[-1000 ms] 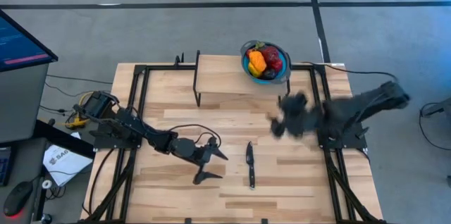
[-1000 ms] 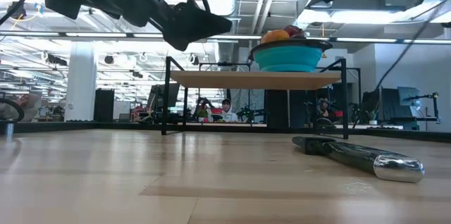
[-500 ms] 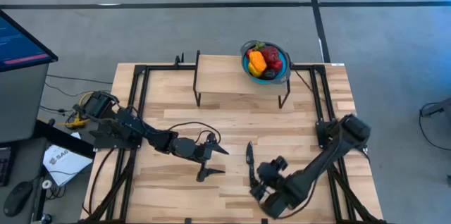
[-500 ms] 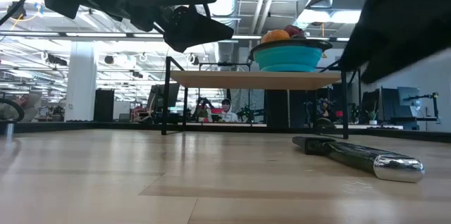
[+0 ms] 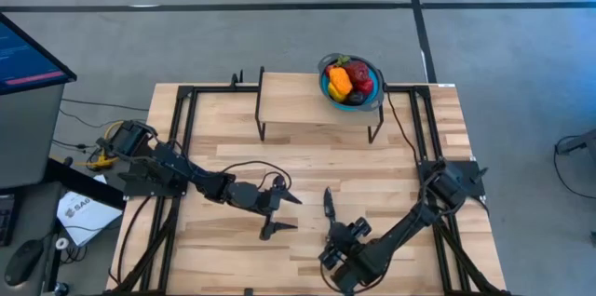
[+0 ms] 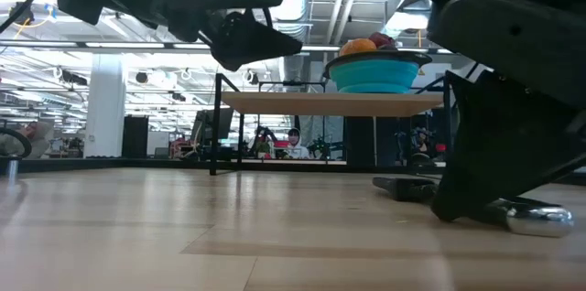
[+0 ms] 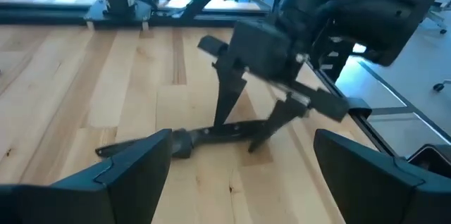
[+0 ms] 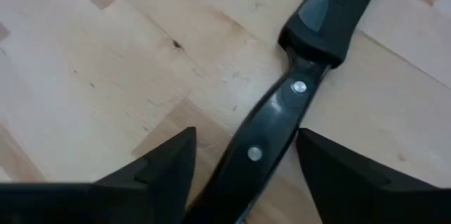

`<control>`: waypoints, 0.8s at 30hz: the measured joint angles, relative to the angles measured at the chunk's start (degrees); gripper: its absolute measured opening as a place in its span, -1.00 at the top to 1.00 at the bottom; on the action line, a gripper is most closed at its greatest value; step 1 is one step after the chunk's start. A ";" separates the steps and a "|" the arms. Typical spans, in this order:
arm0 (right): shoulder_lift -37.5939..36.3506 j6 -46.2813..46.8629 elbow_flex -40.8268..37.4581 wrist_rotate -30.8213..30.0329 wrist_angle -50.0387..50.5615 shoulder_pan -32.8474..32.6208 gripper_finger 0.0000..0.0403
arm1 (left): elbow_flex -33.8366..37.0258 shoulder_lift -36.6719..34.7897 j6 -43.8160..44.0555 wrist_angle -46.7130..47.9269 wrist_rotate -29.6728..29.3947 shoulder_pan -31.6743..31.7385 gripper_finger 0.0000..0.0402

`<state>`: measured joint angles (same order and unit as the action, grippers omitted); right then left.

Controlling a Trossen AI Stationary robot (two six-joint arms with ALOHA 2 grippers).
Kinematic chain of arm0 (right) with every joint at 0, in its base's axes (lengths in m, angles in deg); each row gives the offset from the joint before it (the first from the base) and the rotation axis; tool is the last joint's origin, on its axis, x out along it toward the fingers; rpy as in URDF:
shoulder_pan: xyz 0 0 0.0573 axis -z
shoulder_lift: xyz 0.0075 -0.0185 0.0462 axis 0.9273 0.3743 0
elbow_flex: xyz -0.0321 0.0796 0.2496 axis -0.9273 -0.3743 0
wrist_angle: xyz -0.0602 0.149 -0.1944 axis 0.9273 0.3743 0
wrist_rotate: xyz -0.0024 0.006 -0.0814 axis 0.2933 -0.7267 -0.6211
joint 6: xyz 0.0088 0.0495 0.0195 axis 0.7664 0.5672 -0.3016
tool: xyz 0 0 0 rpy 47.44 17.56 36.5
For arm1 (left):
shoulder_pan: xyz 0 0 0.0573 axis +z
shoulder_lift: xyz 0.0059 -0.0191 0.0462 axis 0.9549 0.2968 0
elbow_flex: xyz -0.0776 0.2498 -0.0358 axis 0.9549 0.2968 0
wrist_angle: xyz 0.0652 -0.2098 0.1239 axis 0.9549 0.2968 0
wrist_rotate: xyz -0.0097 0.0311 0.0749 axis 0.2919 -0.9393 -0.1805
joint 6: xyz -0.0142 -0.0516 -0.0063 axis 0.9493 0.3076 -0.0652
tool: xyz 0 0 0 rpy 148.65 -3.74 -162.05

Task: Pick & Place Fruit
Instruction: Put the black knife on the shelf

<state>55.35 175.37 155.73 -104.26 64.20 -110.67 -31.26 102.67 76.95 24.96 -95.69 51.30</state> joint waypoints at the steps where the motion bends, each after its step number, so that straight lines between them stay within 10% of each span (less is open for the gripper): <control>1: -0.02 0.66 -0.32 0.27 -0.02 -0.02 -0.13 | 0.04 0.00 0.09 0.54 0.02 0.00 -0.68; 11: -0.15 -1.42 -1.21 2.19 -3.15 1.20 0.56 | 14.38 -10.66 4.90 0.10 -7.12 -1.51 -0.68; 24: 0.79 -26.28 12.70 -1.03 -10.84 11.59 0.51 | 31.69 -28.77 12.57 -2.92 -25.08 -11.83 -0.68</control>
<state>56.14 149.10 168.43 -105.30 53.36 -99.09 0.43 73.90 89.52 22.04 -120.77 39.47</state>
